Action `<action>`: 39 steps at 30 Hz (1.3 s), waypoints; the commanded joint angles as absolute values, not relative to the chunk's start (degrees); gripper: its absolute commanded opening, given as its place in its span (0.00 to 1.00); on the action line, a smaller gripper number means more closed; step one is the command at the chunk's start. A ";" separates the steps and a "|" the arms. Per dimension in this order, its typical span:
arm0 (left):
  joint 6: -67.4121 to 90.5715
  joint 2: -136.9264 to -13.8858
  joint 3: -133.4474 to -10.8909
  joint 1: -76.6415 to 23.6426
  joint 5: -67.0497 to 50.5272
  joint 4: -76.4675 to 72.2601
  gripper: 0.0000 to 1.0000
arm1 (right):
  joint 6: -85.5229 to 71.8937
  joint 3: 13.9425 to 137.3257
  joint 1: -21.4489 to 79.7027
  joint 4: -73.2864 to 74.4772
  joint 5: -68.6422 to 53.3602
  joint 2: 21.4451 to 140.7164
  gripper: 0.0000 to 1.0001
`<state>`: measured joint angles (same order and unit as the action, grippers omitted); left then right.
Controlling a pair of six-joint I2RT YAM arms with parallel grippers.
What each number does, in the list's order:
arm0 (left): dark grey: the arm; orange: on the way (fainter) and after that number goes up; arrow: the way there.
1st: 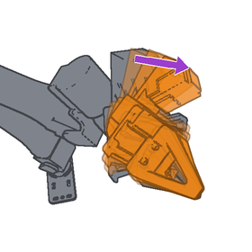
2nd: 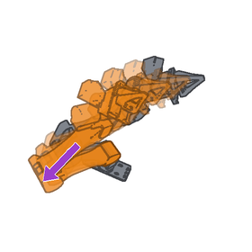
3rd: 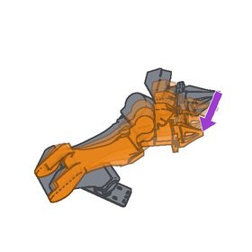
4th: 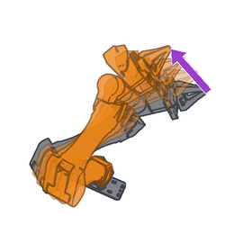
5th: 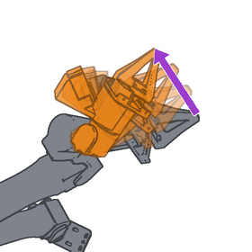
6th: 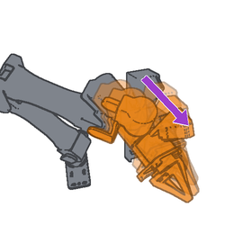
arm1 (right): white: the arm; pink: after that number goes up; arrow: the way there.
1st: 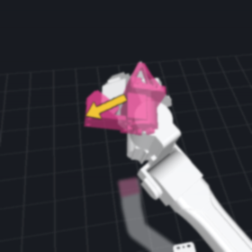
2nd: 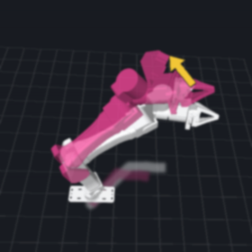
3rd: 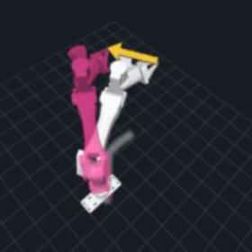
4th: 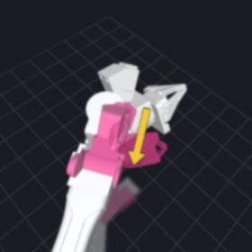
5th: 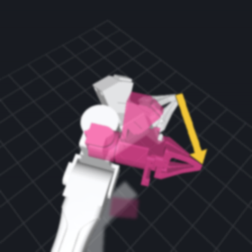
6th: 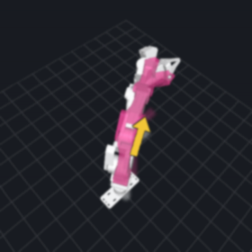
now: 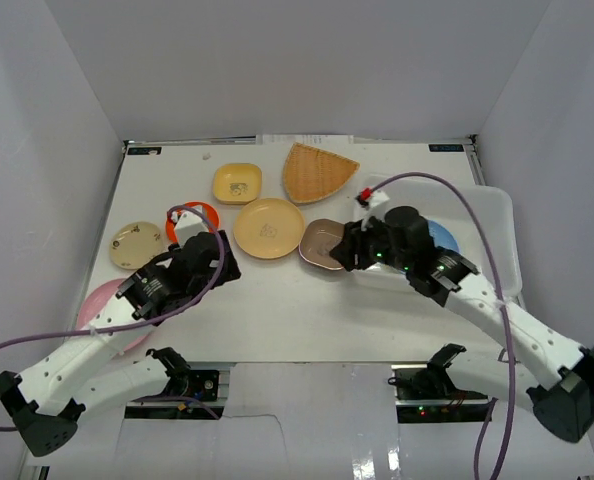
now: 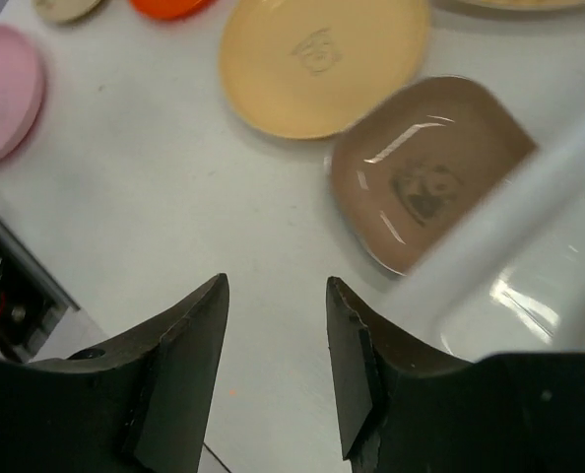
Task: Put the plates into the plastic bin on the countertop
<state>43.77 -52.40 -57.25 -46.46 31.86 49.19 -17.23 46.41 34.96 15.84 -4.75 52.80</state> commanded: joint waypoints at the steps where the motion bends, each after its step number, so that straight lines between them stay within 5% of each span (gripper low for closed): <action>1: 53.87 -48.69 -55.46 -44.83 34.45 61.68 0.76 | -10.47 54.21 45.25 7.73 -5.89 62.63 0.51; 8: 59.85 -48.88 -51.07 -44.38 34.72 63.91 0.74 | -1.77 65.02 48.25 3.25 -10.37 88.28 0.68; 12: 59.59 -45.01 -49.83 -44.21 34.10 60.30 0.72 | 7.28 76.79 52.11 10.87 -7.04 101.93 0.69; 20: 50.47 -38.59 -52.03 -44.12 32.61 54.06 0.75 | 15.55 97.79 53.17 17.21 -6.07 121.26 0.62; 28: 41.76 -34.55 -52.21 -44.21 31.20 46.16 0.84 | 14.68 105.90 54.75 20.13 -5.10 132.00 0.56; 31: 39.03 -32.44 -52.56 -44.21 31.20 43.25 0.87 | 13.98 108.45 55.72 20.04 -3.61 134.29 0.48; 35: 36.30 -28.75 -53.35 -44.21 31.99 41.05 0.91 | 13.27 107.59 57.82 16.01 -1.67 133.08 0.16; 39: 34.37 -24.97 -54.23 -44.21 33.13 39.38 0.98 | 12.66 105.12 60.02 11.69 -0.44 127.54 0.11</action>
